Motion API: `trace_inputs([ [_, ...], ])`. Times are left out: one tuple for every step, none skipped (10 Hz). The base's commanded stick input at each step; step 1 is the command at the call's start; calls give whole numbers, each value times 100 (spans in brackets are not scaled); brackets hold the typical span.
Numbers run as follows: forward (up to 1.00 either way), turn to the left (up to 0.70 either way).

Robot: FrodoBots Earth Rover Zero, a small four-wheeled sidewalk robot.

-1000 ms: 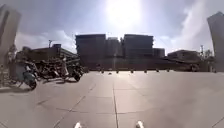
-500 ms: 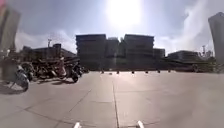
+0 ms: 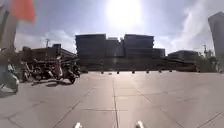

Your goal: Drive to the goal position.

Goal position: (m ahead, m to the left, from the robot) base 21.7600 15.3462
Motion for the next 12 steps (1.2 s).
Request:
trace_inputs([
  [70, 0],
  [70, 0],
  [70, 0],
  [70, 14],
  [70, 14],
  [70, 14],
  [70, 14],
  [70, 14],
  [70, 14],
  [70, 14],
  [70, 14],
  [70, 14],
])
